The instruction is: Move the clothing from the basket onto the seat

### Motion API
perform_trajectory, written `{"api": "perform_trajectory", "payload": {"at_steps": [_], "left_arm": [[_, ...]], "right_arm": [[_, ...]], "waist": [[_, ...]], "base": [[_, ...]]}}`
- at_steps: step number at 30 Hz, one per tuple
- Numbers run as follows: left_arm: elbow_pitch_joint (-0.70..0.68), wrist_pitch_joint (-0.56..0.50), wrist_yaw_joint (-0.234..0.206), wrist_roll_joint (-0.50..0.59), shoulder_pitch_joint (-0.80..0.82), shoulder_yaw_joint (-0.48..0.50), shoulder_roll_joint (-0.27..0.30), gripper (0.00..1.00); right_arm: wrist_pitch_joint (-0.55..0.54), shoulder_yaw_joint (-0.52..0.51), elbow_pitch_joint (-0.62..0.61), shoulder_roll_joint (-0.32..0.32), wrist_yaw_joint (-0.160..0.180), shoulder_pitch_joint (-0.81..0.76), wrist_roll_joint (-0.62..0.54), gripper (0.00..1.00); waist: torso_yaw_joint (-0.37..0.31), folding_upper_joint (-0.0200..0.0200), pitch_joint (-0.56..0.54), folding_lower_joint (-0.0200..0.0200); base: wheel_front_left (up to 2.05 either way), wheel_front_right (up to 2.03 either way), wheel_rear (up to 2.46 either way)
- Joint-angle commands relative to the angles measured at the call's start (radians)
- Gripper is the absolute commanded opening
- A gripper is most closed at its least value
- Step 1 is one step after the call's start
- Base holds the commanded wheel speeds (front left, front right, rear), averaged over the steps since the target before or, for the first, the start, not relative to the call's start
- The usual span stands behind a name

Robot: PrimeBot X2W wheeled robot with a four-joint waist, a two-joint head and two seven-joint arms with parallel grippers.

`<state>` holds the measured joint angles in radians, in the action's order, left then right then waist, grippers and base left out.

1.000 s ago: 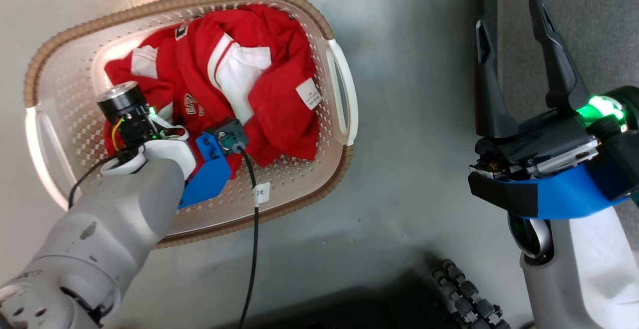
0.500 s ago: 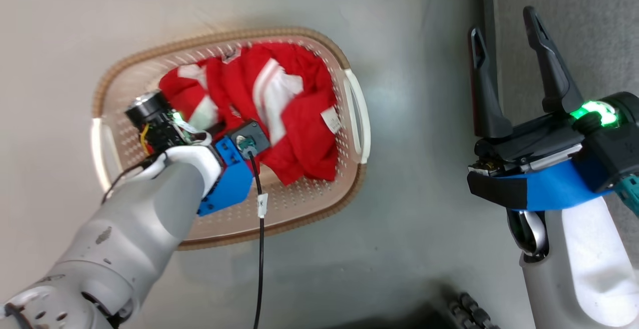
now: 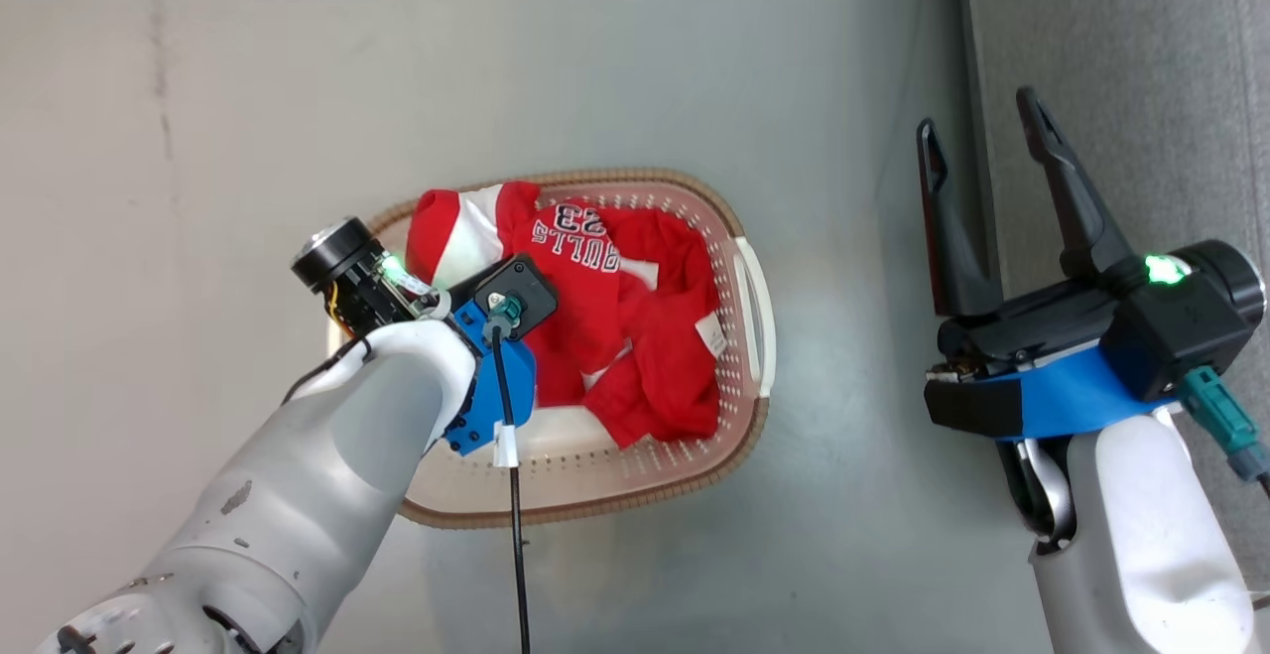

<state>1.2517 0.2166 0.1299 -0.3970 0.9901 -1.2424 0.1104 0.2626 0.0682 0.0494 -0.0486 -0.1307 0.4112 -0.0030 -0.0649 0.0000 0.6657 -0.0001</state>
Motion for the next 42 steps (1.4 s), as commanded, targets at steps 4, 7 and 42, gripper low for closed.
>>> {"api": "perform_trajectory", "payload": {"at_steps": [4,7,42], "left_arm": [[-0.011,0.036,0.001,-0.045,-0.025,0.035,-0.008,0.0],[-0.029,0.046,-0.006,-0.073,-0.035,0.066,-0.009,0.0],[-0.651,0.049,-0.109,-0.057,-0.403,0.428,0.126,0.0]], "right_arm": [[0.003,-0.006,0.029,-0.003,0.0,-0.035,-0.007,1.0],[0.003,-0.012,0.048,-0.003,0.0,-0.054,-0.012,1.0],[0.003,0.032,0.125,-0.003,0.0,-0.312,0.028,1.0]], "waist": [[0.039,0.0,-0.116,0.0001],[0.048,0.0,-0.165,0.0001],[0.072,0.0,-0.58,0.0001]], "base": [[0.0,0.0,0.0],[0.0,0.0,0.0],[0.0,0.0,0.0]]}}
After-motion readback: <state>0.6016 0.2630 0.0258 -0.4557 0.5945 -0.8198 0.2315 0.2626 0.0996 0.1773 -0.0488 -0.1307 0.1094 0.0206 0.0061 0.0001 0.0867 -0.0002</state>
